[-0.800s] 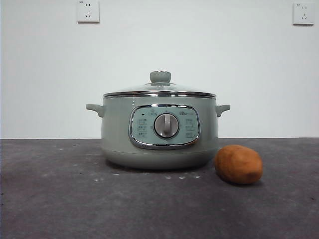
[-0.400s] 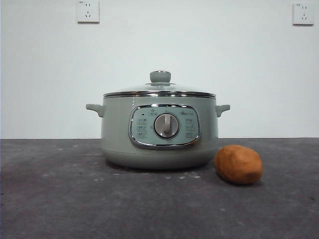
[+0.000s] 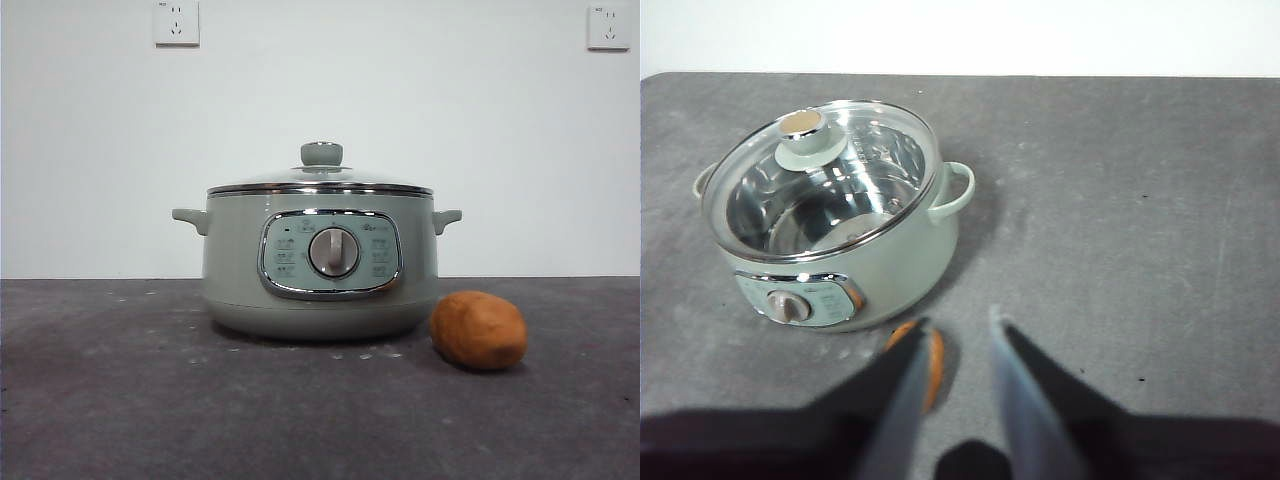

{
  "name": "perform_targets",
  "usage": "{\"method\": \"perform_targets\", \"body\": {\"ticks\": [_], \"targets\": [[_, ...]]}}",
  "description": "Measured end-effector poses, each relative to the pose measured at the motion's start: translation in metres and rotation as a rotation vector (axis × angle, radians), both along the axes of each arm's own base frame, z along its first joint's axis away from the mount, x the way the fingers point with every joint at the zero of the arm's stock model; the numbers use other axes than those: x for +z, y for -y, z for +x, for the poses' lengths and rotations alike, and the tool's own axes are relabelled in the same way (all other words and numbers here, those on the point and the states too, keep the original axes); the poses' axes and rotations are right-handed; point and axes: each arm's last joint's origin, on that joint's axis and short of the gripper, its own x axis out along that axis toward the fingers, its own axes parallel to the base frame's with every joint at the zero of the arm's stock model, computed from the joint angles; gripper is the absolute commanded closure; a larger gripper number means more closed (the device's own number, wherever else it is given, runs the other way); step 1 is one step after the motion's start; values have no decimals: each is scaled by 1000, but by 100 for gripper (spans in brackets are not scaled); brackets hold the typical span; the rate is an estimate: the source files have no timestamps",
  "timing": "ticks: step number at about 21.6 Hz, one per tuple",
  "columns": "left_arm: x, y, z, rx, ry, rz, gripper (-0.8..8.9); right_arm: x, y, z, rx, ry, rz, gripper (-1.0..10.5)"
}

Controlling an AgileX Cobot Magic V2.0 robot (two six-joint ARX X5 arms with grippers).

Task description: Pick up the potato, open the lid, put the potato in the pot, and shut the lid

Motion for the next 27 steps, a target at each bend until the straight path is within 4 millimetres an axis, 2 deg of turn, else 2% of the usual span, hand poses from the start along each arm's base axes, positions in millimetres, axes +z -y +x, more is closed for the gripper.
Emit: {"method": "perform_targets", "body": {"ticks": [2,9,18,21,23,27], "targets": [[0,0,0,0,0,0,202,0,0,0,9,-1,4,347],[0,0,0,0,-2,0,202,-2,-2,4,58,-37,28,341],[-1,0,3,0,-14,-1,202,-13,-4,26,108,-164,55,349],[-1,0,4,0,-17,-1,202,-17,-7,40,141,-209,68,349],[-1,0,5,0,-22,-1,203,-24,-14,59,177,-263,65,349],[-2,0,7,-1,-27,-2,203,-56,-40,106,262,-448,25,349]]}}
